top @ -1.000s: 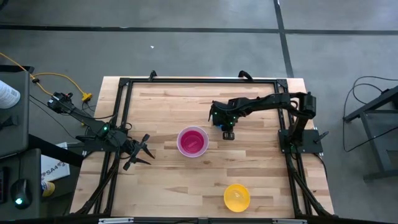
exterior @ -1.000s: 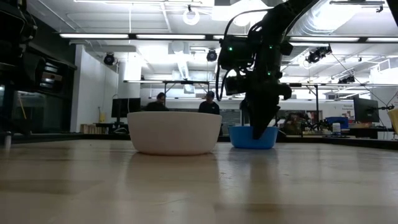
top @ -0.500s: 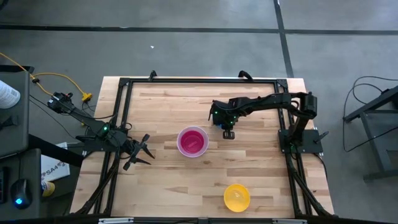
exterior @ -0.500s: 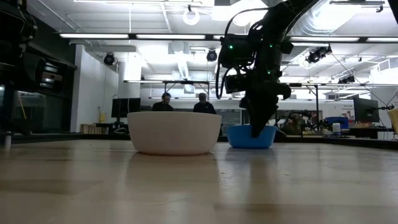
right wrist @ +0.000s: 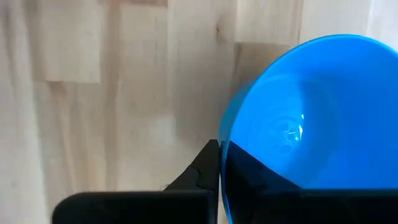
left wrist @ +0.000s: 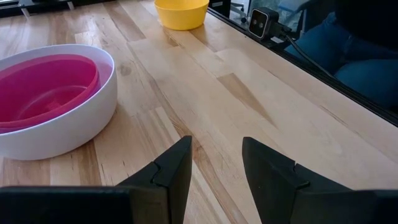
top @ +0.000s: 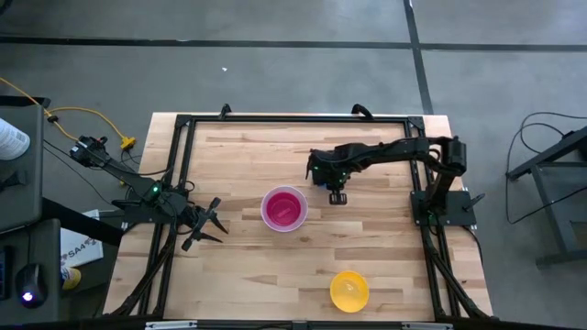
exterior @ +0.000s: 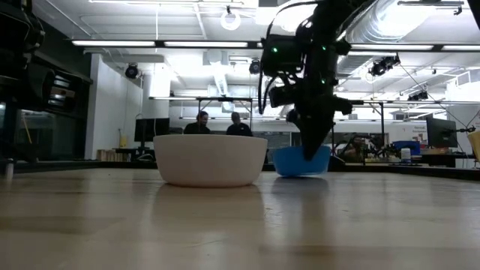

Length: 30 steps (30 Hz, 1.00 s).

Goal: Nest bowls inside each other
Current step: Stack the blue bowl into the pink bowl

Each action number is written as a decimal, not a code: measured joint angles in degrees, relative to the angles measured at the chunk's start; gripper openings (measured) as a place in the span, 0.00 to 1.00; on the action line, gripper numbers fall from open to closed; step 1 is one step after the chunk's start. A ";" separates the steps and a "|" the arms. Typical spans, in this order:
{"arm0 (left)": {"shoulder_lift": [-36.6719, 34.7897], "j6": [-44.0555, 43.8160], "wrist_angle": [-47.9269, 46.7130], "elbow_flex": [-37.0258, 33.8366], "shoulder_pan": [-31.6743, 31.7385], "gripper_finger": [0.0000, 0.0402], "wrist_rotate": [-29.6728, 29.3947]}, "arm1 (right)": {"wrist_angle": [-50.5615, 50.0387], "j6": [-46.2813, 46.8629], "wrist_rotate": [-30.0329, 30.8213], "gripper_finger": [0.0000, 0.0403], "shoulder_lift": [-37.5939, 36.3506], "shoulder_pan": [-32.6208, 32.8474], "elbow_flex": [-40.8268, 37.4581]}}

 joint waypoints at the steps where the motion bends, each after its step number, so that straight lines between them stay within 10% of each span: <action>1: 0.02 0.00 0.00 -0.02 0.02 0.35 0.00 | -0.74 0.00 -0.11 0.01 0.06 0.16 0.92; 30: 0.00 0.00 0.00 0.00 0.02 0.35 0.02 | -8.71 0.47 -0.84 0.01 0.05 4.61 15.90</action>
